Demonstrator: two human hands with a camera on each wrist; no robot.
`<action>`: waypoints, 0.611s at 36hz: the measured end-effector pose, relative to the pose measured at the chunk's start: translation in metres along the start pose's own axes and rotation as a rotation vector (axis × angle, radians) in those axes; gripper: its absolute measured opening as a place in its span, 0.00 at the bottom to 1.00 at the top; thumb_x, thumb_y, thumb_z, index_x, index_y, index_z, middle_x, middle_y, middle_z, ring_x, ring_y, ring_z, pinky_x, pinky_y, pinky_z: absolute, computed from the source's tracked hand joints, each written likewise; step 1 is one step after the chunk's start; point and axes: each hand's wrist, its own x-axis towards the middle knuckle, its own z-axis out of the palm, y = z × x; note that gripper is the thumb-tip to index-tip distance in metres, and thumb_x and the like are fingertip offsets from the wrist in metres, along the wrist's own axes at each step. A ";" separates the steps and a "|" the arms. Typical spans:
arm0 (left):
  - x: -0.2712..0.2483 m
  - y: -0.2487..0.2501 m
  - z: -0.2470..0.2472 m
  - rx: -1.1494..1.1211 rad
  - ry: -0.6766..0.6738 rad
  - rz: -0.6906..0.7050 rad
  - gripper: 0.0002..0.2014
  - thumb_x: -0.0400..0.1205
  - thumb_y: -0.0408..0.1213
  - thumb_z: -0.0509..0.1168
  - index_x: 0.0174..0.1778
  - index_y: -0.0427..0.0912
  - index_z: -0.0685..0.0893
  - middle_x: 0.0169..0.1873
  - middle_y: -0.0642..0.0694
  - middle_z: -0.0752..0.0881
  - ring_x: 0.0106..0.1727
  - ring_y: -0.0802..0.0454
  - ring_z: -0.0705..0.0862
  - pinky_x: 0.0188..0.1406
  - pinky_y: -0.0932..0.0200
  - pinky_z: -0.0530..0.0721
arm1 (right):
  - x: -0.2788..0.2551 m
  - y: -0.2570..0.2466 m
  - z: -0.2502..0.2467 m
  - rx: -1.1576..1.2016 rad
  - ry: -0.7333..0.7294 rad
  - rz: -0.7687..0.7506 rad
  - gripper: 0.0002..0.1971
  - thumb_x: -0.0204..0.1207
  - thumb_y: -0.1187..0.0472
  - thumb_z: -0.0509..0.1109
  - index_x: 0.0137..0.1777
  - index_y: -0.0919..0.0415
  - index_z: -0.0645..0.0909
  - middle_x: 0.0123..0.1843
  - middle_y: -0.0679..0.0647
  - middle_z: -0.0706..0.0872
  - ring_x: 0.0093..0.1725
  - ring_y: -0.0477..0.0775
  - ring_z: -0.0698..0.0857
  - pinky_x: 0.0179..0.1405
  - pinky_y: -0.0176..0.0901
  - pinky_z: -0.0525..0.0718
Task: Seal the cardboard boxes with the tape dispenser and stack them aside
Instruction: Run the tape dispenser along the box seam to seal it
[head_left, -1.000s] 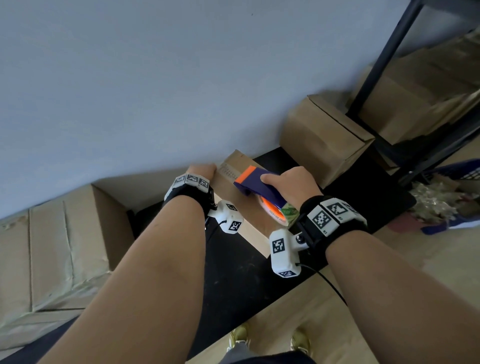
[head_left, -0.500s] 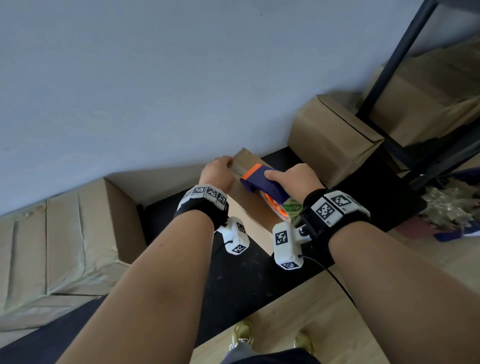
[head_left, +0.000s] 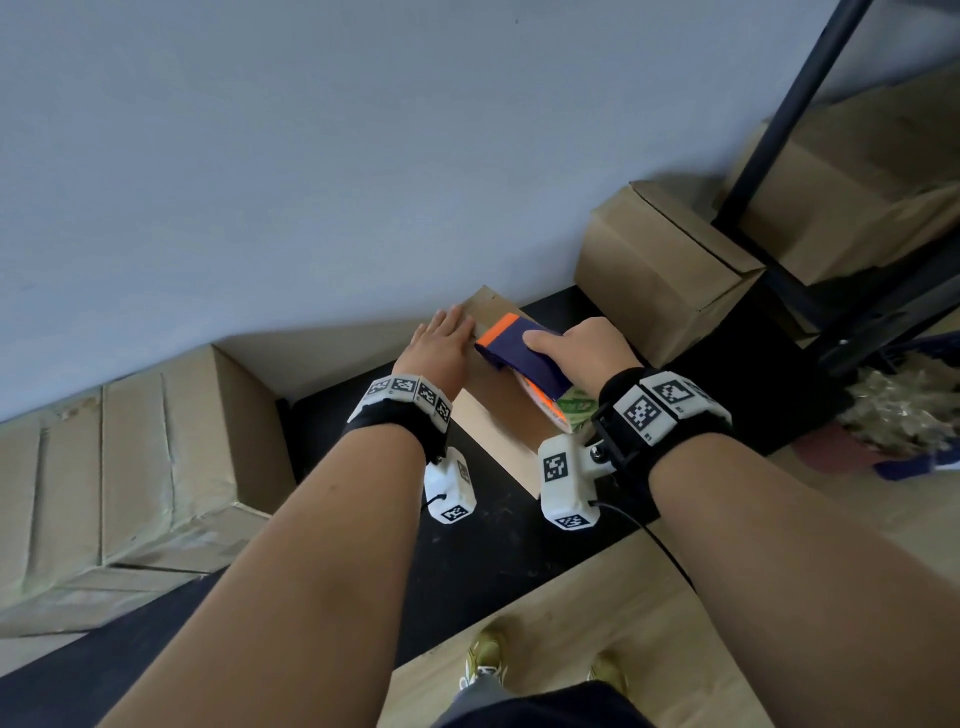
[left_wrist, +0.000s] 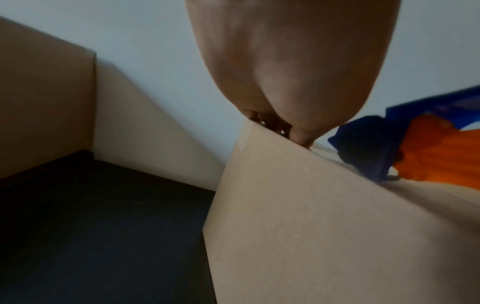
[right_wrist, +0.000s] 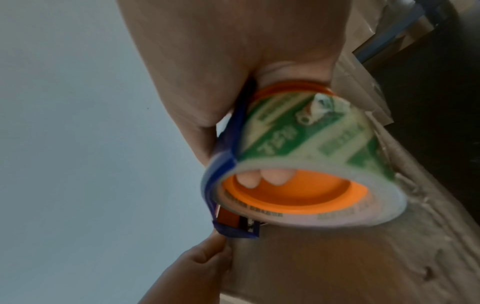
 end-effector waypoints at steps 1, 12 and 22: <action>0.000 0.000 0.000 -0.004 -0.004 -0.001 0.27 0.86 0.29 0.49 0.83 0.44 0.56 0.85 0.47 0.49 0.85 0.46 0.48 0.82 0.49 0.47 | -0.002 0.000 -0.002 0.000 -0.002 -0.005 0.27 0.75 0.48 0.72 0.23 0.61 0.65 0.23 0.54 0.69 0.25 0.54 0.69 0.27 0.46 0.64; -0.003 0.008 0.000 0.057 -0.036 -0.068 0.28 0.87 0.28 0.45 0.84 0.47 0.52 0.85 0.49 0.46 0.85 0.45 0.46 0.82 0.46 0.46 | -0.028 0.022 -0.035 -0.016 -0.028 0.060 0.17 0.73 0.52 0.74 0.33 0.63 0.75 0.40 0.60 0.83 0.41 0.60 0.82 0.42 0.48 0.77; -0.013 0.024 0.000 0.105 0.038 -0.157 0.31 0.82 0.26 0.48 0.83 0.48 0.55 0.85 0.47 0.48 0.84 0.41 0.47 0.82 0.41 0.51 | -0.046 0.045 -0.041 0.041 -0.022 0.131 0.17 0.74 0.50 0.74 0.35 0.61 0.74 0.48 0.63 0.87 0.52 0.62 0.87 0.57 0.54 0.83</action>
